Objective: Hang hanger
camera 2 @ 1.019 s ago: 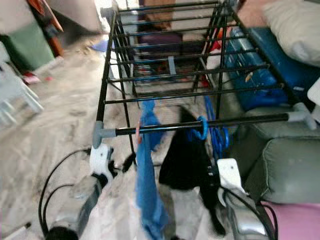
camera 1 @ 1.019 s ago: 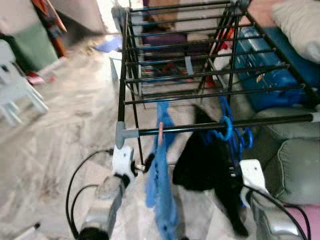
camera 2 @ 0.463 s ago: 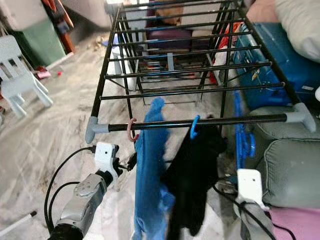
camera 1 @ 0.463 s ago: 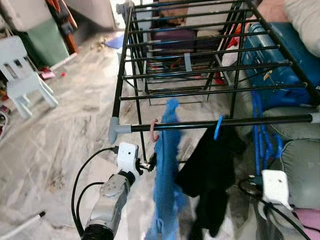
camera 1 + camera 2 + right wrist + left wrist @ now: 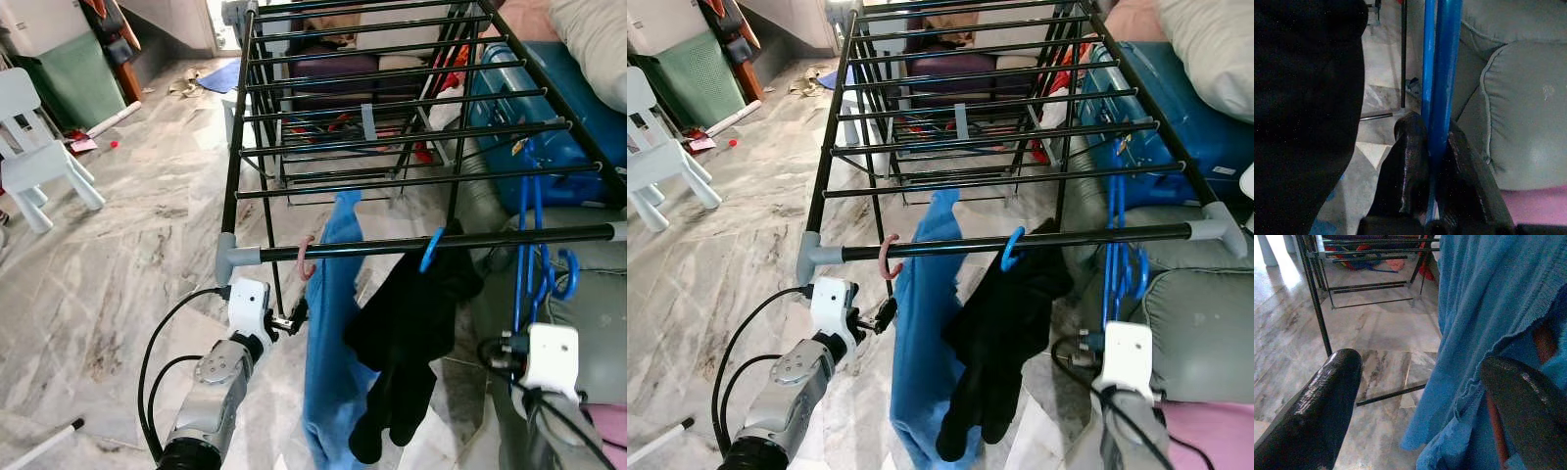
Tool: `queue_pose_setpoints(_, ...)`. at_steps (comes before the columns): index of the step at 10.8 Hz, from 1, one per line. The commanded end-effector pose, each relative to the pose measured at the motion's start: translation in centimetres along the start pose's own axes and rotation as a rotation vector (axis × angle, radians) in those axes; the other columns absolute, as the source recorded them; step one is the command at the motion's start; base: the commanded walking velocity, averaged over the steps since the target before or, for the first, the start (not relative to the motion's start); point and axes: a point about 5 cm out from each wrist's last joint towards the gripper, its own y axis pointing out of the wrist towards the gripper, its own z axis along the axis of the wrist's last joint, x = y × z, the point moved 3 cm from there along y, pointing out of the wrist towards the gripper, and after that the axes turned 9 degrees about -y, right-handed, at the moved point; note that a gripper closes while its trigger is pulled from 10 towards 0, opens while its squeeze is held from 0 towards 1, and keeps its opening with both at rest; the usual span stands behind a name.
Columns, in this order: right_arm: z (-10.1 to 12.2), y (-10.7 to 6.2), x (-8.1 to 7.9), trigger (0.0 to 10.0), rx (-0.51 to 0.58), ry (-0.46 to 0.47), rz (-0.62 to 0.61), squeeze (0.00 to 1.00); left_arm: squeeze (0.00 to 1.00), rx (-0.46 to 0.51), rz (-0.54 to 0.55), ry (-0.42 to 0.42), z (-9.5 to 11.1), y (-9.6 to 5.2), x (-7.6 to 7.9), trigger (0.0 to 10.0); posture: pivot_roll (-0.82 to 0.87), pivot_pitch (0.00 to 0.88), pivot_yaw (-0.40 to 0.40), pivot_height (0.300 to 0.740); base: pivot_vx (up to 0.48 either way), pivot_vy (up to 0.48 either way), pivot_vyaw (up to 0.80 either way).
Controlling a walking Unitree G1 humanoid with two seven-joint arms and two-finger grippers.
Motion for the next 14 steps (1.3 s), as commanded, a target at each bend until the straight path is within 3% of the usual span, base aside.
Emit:
queue_pose_setpoints(1,0.6,0.5,0.7,10.0,0.002,0.012,-0.014,0.0,0.0,-0.016,0.011,0.0,-0.2,-0.1,-0.4,10.0,-0.17,0.054,0.068,0.74,0.0,0.0,0.0)
queue_pose_setpoints(7,3.9,3.8,0.9,10.0,-0.1,0.016,0.15,0.0,0.0,-0.027,0.024,0.0,-0.4,-0.2,-0.6,10.0,-0.15,0.052,0.05,0.74,0.0,0.0,0.0)
queue_pose_setpoints(10,1.4,3.4,0.8,10.0,-0.22,0.006,0.19,0.0,0.0,-0.04,0.032,0.006,-0.6,-0.4,-0.8,10.0,-0.14,0.056,0.046,0.74,0.0,0.0,0.0)
queue_pose_setpoints(14,-0.6,2.8,0.9,10.0,-0.292,0.021,0.201,0.0,0.0,-0.068,0.028,0.013,-1.1,-0.5,-0.7,10.0,-0.14,0.061,0.048,0.74,0.0,0.0,0.0)
